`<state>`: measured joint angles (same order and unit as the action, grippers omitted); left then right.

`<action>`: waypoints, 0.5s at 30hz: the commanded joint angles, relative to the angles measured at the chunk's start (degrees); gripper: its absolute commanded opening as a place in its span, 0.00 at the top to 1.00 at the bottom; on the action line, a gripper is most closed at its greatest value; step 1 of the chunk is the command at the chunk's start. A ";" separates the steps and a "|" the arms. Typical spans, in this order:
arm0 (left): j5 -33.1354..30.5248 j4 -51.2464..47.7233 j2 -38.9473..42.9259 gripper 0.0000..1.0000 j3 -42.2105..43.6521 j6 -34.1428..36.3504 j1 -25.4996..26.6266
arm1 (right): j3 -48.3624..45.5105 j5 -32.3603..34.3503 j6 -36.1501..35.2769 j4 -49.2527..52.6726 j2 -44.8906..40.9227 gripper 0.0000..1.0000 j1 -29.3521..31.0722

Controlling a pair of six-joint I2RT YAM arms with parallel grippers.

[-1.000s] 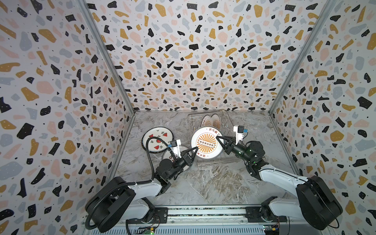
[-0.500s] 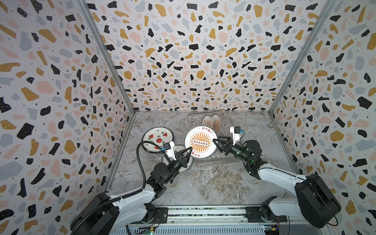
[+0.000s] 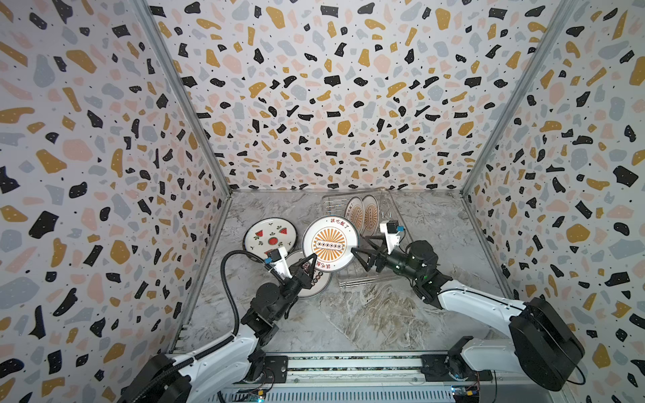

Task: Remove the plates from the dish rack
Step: 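Carry the sunburst plate toward the left gripper and grip its rim with left, then lower the sunburst plate onto the stack with left while right releases it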

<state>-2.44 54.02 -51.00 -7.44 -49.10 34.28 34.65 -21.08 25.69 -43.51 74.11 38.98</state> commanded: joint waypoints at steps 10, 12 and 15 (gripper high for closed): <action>-2.48 0.77 8.29 1.00 5.14 -3.36 -5.72 | 5.33 16.66 -11.05 0.48 1.26 0.01 9.94; -2.48 0.60 10.32 1.00 6.30 -3.83 -7.37 | 6.34 15.61 -11.12 0.42 2.55 0.01 10.33; -1.32 -0.82 12.35 1.00 7.24 -4.45 -10.01 | 8.63 14.73 -12.13 1.27 4.90 0.01 11.66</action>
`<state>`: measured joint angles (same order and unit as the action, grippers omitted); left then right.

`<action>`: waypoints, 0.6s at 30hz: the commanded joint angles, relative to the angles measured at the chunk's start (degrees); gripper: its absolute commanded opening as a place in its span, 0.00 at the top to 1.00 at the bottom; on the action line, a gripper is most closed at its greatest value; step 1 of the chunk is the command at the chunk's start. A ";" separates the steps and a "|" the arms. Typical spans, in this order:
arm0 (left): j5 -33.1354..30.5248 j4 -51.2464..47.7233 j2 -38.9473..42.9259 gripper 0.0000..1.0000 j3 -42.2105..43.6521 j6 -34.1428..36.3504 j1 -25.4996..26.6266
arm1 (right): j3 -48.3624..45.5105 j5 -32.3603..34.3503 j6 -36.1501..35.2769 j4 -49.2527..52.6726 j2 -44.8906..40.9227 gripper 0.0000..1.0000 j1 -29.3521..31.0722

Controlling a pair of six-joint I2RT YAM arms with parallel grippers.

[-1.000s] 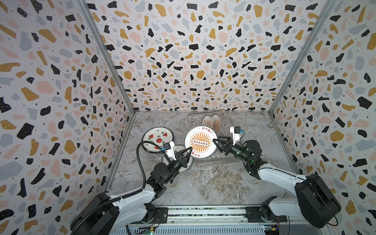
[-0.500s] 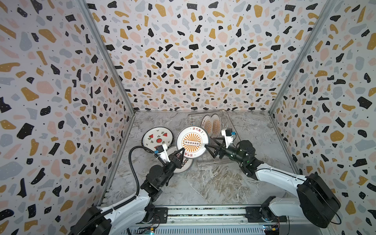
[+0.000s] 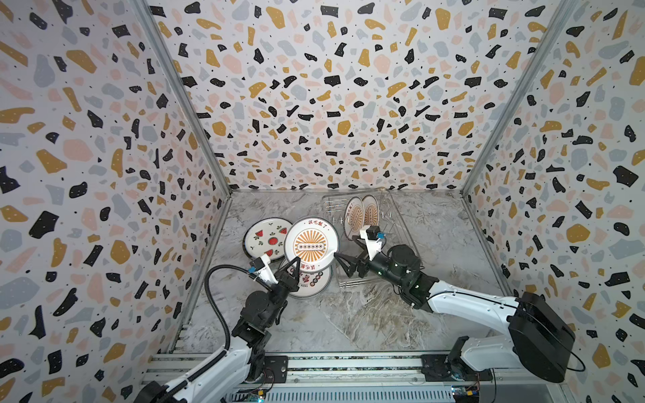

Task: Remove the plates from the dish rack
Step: 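Lower the sunburst plate onto the stack with left while right releases it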

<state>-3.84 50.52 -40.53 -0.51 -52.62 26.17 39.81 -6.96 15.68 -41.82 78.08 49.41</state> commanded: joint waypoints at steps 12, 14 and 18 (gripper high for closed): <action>6.25 3.64 1.33 1.00 4.24 -6.16 -9.48 | 15.46 5.34 -6.42 5.35 12.56 0.01 7.56; 7.25 2.69 1.01 1.00 4.30 -6.42 -9.89 | 17.69 6.04 -6.60 6.61 14.44 0.02 8.39; 6.37 -1.54 1.58 1.00 4.57 -6.36 -9.91 | 19.34 -4.55 -5.58 5.90 16.74 0.02 8.07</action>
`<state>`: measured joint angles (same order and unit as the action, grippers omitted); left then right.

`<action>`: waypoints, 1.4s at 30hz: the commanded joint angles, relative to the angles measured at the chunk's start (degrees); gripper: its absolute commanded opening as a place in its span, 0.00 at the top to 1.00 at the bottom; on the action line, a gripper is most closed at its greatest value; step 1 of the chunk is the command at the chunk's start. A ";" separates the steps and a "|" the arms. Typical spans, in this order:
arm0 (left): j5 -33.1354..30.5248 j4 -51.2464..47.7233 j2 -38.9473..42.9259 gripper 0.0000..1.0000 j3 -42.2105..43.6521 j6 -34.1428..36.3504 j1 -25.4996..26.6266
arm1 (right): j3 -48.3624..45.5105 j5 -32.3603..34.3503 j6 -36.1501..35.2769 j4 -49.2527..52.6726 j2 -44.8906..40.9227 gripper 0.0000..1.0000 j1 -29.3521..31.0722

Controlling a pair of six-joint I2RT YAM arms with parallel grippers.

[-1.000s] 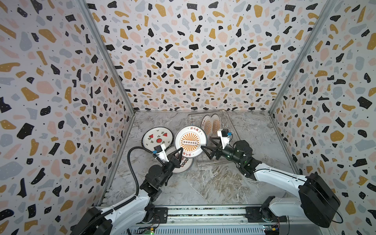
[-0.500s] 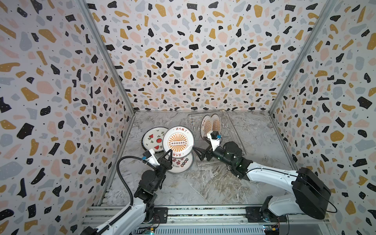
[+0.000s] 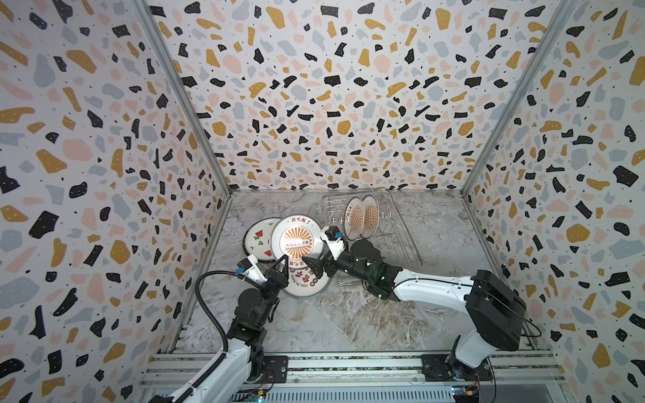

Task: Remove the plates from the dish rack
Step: 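Lower the sunburst plate onto the stack with left while right releases it, then hold the sunburst plate on the stack with the left gripper while right stays beside it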

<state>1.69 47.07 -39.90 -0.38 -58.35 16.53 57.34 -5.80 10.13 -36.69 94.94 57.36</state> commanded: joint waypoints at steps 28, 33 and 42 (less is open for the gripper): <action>3.33 -19.33 1.61 1.00 1.71 -11.49 -0.21 | 15.20 3.37 0.26 14.42 13.03 0.06 0.13; 2.85 -23.06 1.14 1.00 0.75 -13.12 -0.20 | 16.05 3.33 0.11 15.25 13.74 0.06 0.17; 3.21 -24.31 -1.72 1.00 -0.02 -14.73 -0.19 | 16.09 3.34 0.15 15.50 14.08 0.06 0.14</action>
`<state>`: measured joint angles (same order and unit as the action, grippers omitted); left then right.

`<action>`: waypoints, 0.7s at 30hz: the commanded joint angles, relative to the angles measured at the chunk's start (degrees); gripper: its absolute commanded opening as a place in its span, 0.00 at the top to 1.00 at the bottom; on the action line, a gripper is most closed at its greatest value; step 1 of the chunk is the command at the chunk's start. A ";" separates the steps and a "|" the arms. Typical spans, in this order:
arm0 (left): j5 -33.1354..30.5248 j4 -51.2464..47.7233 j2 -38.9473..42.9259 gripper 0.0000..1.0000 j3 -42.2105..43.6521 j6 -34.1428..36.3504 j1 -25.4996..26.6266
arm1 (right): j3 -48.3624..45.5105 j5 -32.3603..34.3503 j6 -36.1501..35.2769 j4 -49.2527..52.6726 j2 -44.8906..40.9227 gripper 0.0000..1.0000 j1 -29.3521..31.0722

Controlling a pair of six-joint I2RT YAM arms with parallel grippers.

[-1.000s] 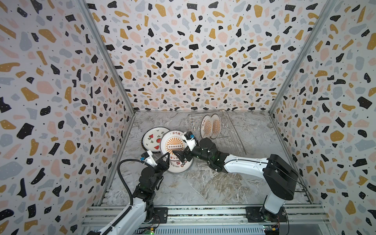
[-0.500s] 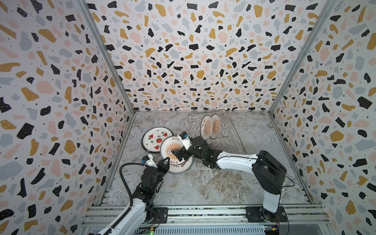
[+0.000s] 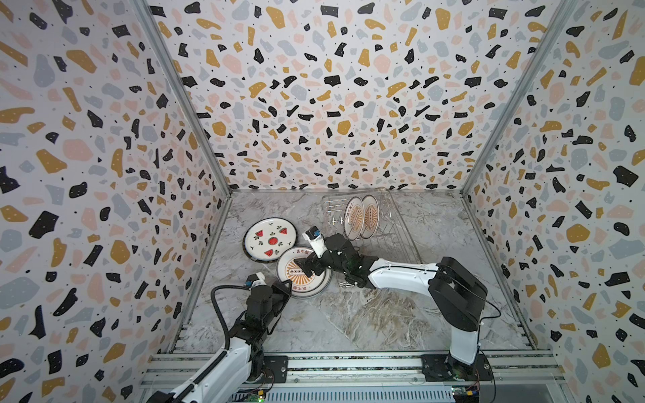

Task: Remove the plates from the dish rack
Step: 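Hold the sunburst plate on the stack with the left gripper while right stays beside it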

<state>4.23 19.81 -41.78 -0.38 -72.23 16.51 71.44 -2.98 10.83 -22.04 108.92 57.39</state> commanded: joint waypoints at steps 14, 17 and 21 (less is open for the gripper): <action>-0.62 0.76 -0.14 0.92 -1.29 -0.24 -0.24 | 1.03 0.70 -0.47 0.43 -0.57 0.07 0.10; -1.11 0.61 -0.41 0.88 -1.29 -0.12 -0.17 | 0.50 0.80 -0.44 0.25 -0.99 0.07 0.10; -1.96 0.27 0.08 0.70 -1.22 -0.24 -0.22 | -0.26 0.96 -0.42 -0.36 -1.63 0.07 0.10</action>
<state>3.46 18.57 -42.06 -0.58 -72.90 16.51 71.42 -2.81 10.83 -21.67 108.92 57.39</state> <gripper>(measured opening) 0.279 0.930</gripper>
